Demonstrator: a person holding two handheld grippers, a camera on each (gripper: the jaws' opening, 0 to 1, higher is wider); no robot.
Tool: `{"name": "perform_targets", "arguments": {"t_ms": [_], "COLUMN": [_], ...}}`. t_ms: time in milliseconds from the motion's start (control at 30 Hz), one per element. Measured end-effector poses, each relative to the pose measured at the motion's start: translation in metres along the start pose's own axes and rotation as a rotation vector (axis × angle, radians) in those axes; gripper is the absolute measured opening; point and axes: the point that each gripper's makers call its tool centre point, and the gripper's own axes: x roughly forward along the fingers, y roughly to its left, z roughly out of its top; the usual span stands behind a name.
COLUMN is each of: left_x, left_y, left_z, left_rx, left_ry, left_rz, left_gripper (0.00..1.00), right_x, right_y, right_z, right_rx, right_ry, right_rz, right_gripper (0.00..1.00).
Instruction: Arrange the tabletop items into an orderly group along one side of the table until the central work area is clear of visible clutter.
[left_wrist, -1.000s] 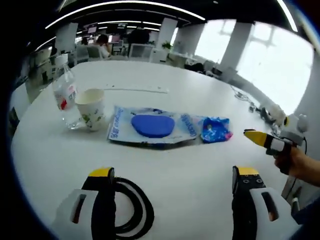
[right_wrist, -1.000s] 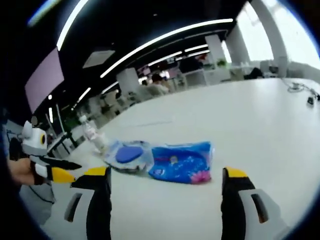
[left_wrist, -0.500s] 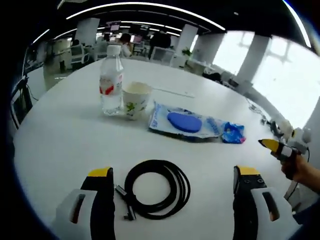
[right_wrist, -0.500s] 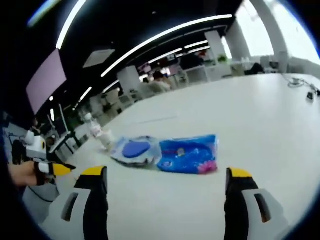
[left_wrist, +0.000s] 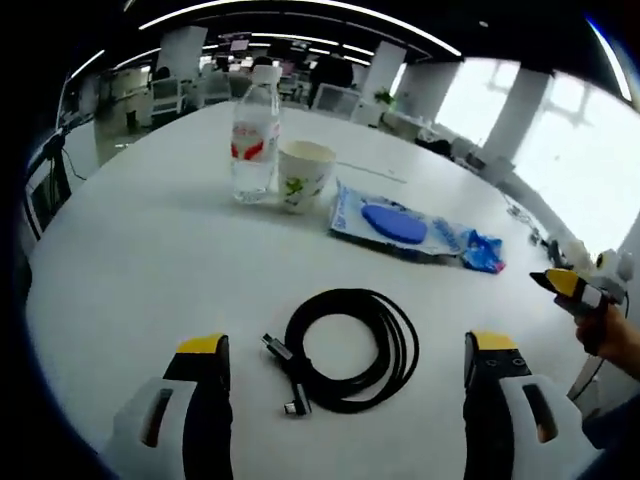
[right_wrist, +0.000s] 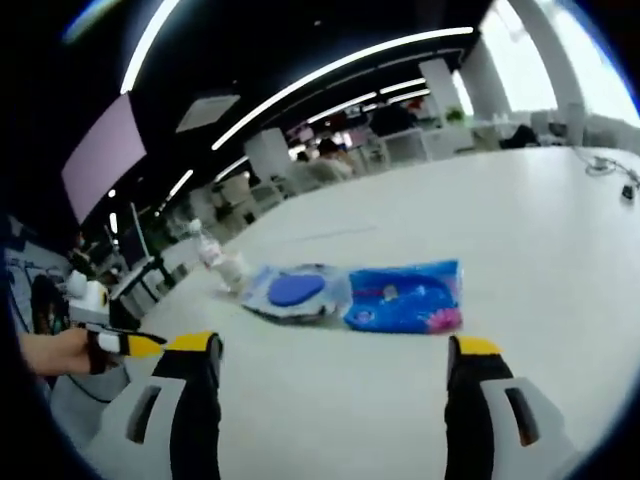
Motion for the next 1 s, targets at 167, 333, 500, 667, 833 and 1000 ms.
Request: {"name": "perform_targets", "arguments": {"t_ms": [167,333,500,667,833,1000], "left_x": [-0.001,-0.006,-0.005,-0.003,-0.002,0.007], "left_y": [0.014,0.023,0.029,0.034,0.034,0.025], "left_z": [-0.008,-0.012,-0.018,-0.021,-0.020,-0.019], "left_rx": [-0.039,-0.042,-0.052,-0.072,-0.098,-0.098], "left_ry": [0.010,0.013,0.018,0.023,0.018,0.035], "left_rz": [0.023,0.045,0.056,0.059,0.043,0.000], "left_gripper": [0.92,0.88,0.81,0.74,0.66,0.54], "right_x": [0.011,0.028,0.046,0.064,0.082,0.103], "right_y": [0.040,0.080,0.116,0.139,0.153,0.163], "right_z": [-0.025,-0.034,-0.043,-0.052,-0.058,-0.069], "right_rx": [-0.081,-0.134,-0.199,-0.207,-0.203,-0.170], "right_ry": [0.068,0.113,0.154,0.179,0.201,0.243], "right_rz": [0.108,0.212,0.304,0.347,0.371,0.370], "right_gripper": [0.86,0.86,0.83,0.77,0.74,0.72]}}
